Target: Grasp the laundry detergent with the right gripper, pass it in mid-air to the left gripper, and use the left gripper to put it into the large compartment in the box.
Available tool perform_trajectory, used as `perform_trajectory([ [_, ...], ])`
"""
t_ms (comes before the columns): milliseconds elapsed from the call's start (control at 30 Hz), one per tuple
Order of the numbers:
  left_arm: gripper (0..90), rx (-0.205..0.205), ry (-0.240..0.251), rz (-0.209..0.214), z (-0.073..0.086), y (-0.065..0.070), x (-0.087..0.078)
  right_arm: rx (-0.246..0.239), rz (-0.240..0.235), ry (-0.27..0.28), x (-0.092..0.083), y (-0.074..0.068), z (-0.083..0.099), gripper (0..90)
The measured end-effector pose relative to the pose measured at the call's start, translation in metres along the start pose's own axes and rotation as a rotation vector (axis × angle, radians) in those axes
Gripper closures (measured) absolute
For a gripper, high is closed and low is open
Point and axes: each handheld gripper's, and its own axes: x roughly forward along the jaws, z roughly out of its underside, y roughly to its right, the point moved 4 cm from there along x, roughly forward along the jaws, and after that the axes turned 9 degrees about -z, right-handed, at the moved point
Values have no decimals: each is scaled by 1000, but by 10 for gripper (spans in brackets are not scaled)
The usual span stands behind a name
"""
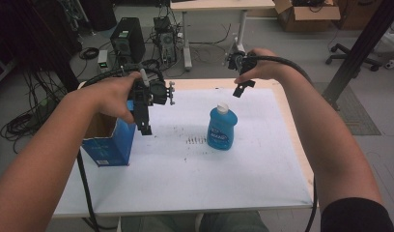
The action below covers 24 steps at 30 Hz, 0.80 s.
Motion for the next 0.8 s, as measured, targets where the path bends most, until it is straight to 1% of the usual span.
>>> perform_trajectory([
  [133,3,16,7,0,-2,10,2,-1,4,9,0,-4,6,45],
  [200,4,17,6,1,-2,12,2,1,5,5,-1,-5,8,45],
  [300,4,23,6,-1,-1,19,3,-4,7,16,-2,-9,13,45],
  [333,4,23,6,-1,-1,19,3,-4,7,16,-2,-9,13,45],
  [367,4,23,9,-3,-1,22,3,-3,6,16,-2,-12,18,46],
  [400,4,23,9,-3,-1,22,3,-3,6,16,-2,-12,18,46],
  [467,4,26,11,-6,0,27,3,2,6,15,-2,-15,23,46],
  [533,3,30,10,-4,0,28,3,5,6,17,-2,-15,26,46],
  [700,3,42,13,-4,-1,37,4,12,4,15,0,-19,37,46],
  [800,3,49,13,-2,-1,40,4,10,3,14,1,-20,40,46],
])
